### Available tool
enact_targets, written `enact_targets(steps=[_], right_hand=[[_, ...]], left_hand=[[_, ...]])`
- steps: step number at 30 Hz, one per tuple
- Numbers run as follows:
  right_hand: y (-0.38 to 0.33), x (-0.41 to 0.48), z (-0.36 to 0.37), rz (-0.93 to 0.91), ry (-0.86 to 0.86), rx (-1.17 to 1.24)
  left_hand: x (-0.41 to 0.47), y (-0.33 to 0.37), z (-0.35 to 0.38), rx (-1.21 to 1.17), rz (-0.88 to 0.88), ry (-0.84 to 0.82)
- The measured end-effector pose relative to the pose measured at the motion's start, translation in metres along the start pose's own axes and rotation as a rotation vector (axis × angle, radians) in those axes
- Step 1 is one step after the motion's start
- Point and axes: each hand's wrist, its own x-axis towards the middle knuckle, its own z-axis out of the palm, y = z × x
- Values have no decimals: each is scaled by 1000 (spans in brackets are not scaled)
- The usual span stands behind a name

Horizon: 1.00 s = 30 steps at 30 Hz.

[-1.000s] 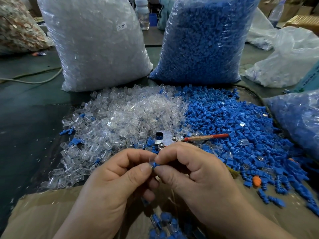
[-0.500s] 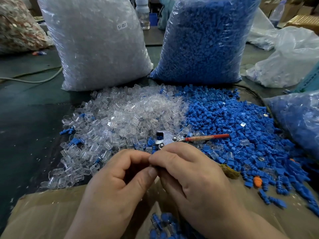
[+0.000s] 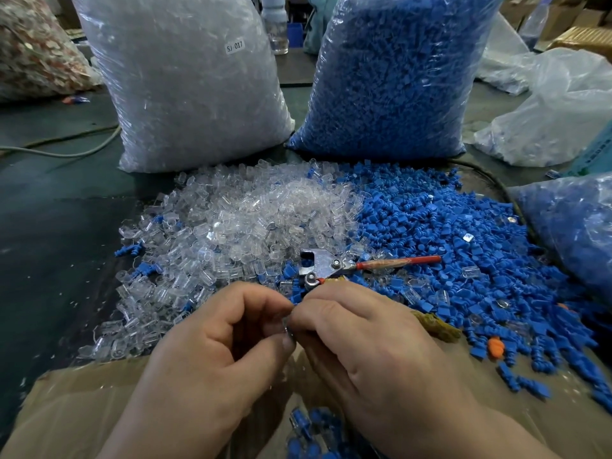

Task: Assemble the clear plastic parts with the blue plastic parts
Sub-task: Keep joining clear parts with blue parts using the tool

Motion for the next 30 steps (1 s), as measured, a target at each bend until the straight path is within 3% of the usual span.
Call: enact_targets(steps=[4, 7, 10, 14, 21, 27, 30], right_hand=[[2, 0, -3, -39, -11, -106], [19, 1, -14, 164, -77, -491], [40, 1, -27, 422, -245, -653], [48, 0, -31, 430, -333, -723], [45, 9, -29, 424, -306, -724], [32, 6, -38, 354, -64, -430], [21, 2, -40, 233, -77, -378]], left_hand=[[-1, -3, 1, 12, 8, 75], [1, -3, -2, -43, -17, 133], [2, -4, -6, -91, -66, 139], [3, -7, -4, -153, -125, 153], [4, -9, 1, -200, -112, 168], [5, -4, 0, -348, -134, 191], [4, -3, -2, -318, -129, 221]])
